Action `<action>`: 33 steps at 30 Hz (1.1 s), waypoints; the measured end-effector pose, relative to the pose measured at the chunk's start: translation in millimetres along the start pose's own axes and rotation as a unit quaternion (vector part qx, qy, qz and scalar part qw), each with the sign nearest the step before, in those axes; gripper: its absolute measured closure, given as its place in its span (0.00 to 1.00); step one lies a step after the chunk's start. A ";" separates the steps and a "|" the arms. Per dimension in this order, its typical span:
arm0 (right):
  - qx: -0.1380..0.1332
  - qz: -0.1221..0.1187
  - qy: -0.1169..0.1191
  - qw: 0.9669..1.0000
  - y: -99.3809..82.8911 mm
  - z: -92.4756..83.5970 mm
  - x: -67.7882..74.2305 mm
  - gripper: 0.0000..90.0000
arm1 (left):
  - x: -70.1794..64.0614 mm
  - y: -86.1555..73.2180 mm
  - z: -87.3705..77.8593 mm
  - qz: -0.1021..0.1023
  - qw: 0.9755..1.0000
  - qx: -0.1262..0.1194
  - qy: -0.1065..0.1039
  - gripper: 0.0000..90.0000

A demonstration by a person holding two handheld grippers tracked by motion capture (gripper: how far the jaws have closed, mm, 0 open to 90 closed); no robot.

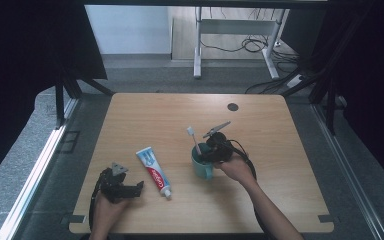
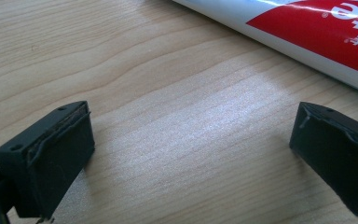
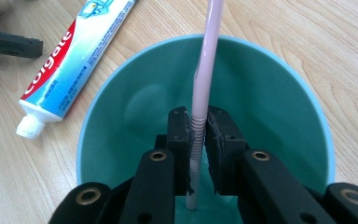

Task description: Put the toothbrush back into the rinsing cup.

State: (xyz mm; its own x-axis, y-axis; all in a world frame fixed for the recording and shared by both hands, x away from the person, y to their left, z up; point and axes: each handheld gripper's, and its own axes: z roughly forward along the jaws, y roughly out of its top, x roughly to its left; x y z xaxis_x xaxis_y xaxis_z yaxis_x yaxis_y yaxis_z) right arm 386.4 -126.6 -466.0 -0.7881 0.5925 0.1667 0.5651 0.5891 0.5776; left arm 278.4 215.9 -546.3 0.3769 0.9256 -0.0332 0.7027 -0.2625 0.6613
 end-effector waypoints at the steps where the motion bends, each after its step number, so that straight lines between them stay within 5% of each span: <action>1: -0.001 -0.001 0.000 1.000 0.1 -0.1 0.1 0.86 | -0.1 0.0 0.0 0.000 1.000 0.000 0.000 0.00; 13: -0.015 -0.011 -0.006 1.000 7.0 -13.5 6.5 0.75 | 0.0 0.0 0.0 0.000 1.000 0.000 0.000 0.00; 25: -0.026 -0.054 -0.024 0.998 11.5 -30.0 16.2 0.46 | 0.3 0.1 -0.1 0.003 1.000 0.001 0.000 0.00; 33: -0.057 -0.058 -0.016 0.997 10.4 -42.1 17.2 0.30 | 0.0 0.0 0.2 0.000 1.000 -0.001 0.000 0.00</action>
State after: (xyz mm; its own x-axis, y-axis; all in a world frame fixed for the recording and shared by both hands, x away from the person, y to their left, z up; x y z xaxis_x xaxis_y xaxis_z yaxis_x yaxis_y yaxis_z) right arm 368.5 -133.4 -423.5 -0.8373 0.5424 0.0690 0.4381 0.5899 0.6783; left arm 278.6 215.9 -546.4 0.3768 0.9257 -0.0325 0.7010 -0.2620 0.6633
